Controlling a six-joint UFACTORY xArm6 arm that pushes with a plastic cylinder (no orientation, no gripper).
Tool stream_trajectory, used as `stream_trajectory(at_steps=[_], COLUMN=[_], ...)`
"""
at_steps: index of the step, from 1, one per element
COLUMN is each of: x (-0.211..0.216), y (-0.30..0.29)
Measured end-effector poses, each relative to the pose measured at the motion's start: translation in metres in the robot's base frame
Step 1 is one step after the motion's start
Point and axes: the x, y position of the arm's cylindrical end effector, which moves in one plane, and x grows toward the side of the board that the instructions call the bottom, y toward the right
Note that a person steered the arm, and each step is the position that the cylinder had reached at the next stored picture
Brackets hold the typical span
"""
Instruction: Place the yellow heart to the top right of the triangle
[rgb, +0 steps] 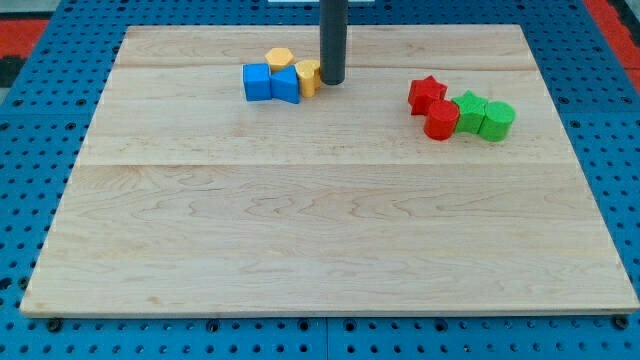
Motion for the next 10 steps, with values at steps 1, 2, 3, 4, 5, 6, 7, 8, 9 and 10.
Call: stream_trajectory(at_steps=[1, 2, 3, 4, 5, 6, 7, 8, 9, 10], x=[0.0, 0.0, 0.0, 0.0, -0.001, -0.005, -0.005, -0.005, -0.005, -0.005], y=[-0.01, -0.009, -0.009, -0.009, -0.009, -0.009, -0.009, -0.013, -0.013, -0.019])
